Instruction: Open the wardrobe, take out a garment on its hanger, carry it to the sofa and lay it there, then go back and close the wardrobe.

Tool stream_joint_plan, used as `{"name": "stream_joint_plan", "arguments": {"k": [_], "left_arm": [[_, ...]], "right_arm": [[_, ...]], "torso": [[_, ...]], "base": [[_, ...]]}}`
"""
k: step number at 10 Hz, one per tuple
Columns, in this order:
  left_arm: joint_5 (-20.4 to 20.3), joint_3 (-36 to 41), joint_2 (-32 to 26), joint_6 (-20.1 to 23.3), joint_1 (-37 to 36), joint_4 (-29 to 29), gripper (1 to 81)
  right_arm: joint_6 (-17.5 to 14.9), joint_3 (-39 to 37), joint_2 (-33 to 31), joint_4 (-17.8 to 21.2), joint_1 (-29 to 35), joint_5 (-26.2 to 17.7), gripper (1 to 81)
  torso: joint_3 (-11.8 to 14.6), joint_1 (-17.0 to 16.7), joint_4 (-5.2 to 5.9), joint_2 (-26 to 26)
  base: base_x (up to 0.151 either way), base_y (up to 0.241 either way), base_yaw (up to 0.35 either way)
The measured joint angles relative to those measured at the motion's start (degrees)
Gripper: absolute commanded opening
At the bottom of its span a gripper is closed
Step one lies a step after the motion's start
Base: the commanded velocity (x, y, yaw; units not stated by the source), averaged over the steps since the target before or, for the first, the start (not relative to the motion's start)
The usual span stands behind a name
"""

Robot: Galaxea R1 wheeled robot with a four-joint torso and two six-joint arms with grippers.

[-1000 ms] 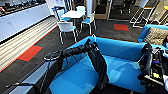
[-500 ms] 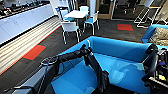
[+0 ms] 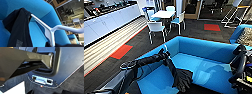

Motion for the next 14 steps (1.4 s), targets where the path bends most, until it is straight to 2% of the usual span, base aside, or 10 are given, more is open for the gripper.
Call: {"name": "stream_joint_plan", "arguments": {"k": [6,14], "left_arm": [[0.2,0.8,-11.6,0.0,2.5,2.7,1.0],[-2.7,14.7,-26.8,0.2,8.5,3.3,1.0]], "right_arm": [[0.0,0.0,0.0,0.0,-0.1,0.1,81.1],[0.0,0.0,0.0,-0.1,-0.2,0.1,81.1]], "torso": [[0.0,0.0,0.0,0.0],[0.0,0.0,0.0,0.0]], "base": [[0.0,0.0,0.0],[0.0,0.0,0.0]]}}
